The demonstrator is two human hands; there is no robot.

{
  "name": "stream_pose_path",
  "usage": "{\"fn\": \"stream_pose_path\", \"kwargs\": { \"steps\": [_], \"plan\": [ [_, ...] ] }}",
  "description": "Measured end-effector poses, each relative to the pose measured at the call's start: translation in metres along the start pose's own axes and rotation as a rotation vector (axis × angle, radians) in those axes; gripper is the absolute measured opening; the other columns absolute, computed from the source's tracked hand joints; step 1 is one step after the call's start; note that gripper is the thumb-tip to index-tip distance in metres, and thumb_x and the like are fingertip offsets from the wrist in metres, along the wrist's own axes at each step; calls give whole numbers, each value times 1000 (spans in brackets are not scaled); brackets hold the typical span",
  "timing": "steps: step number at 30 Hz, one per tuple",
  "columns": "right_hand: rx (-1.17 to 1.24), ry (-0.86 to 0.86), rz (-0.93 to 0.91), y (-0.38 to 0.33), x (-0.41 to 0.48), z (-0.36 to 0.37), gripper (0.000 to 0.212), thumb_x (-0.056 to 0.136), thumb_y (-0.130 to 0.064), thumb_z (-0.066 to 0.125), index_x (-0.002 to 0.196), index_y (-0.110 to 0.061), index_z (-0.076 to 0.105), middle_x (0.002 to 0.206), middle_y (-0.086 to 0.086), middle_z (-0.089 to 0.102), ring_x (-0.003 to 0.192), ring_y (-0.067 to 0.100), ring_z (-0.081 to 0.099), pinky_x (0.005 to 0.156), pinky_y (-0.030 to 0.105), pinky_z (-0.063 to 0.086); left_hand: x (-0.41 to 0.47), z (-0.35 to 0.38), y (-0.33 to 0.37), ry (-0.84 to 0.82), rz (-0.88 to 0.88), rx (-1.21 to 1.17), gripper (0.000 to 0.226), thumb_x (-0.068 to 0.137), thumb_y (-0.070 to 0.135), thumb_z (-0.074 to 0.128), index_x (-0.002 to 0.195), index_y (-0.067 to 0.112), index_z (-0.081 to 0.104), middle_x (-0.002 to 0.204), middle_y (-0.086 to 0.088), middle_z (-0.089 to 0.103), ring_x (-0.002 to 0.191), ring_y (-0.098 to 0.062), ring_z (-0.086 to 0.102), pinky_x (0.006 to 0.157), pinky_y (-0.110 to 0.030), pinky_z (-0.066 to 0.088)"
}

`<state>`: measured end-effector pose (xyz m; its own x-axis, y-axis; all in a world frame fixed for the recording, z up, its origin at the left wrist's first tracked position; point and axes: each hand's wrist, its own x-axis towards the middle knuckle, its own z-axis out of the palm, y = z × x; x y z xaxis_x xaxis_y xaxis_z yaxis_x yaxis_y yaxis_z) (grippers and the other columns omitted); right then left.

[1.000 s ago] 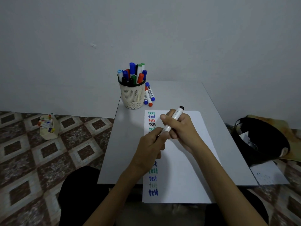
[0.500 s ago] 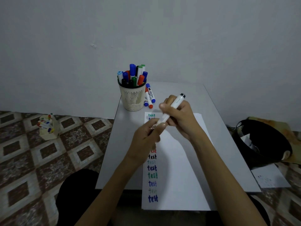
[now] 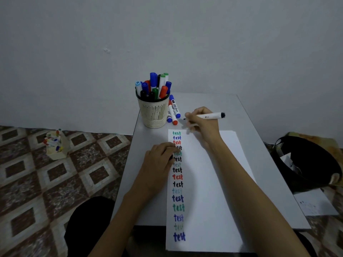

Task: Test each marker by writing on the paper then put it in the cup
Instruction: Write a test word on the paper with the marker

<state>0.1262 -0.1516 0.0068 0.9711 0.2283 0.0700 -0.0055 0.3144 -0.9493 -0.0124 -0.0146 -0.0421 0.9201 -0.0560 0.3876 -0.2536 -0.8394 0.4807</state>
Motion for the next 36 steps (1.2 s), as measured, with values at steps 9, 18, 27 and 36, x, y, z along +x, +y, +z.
{"fn": "stream_pose_path", "kwargs": {
  "steps": [9, 18, 27, 36],
  "plan": [
    [-463, 3, -104, 17, 12, 1, 33, 72, 10, 65, 62, -13, 43, 56, 1, 44, 47, 6, 42, 48, 21, 41, 0, 1, 0, -14, -17, 9, 40, 89, 31, 32, 115, 19, 60, 123, 0, 57, 109, -17, 49, 86, -31, 34],
    [-536, -38, -101, 19, 12, 1, 34, 76, 7, 67, 65, -12, 41, 61, 1, 48, 45, -2, 53, 45, 13, 41, 0, 2, -2, -13, -22, -13, 37, 89, 30, 35, 115, 19, 60, 122, 2, 57, 109, -16, 49, 88, -30, 37],
    [-546, -32, -156, 20, 12, 2, 34, 75, 9, 63, 64, -13, 40, 63, 3, 45, 56, 12, 47, 49, 19, 42, 0, 2, -2, 3, -19, -28, 36, 89, 28, 36, 112, 19, 61, 121, 3, 57, 108, -14, 47, 87, -31, 38],
    [-533, -42, -125, 20, 13, -1, 34, 75, 9, 66, 64, -10, 39, 63, 9, 44, 58, 17, 51, 50, 21, 46, 1, 2, -2, 10, -15, -26, 35, 88, 28, 37, 112, 19, 61, 120, 2, 57, 107, -15, 48, 87, -34, 42]
  ]
}}
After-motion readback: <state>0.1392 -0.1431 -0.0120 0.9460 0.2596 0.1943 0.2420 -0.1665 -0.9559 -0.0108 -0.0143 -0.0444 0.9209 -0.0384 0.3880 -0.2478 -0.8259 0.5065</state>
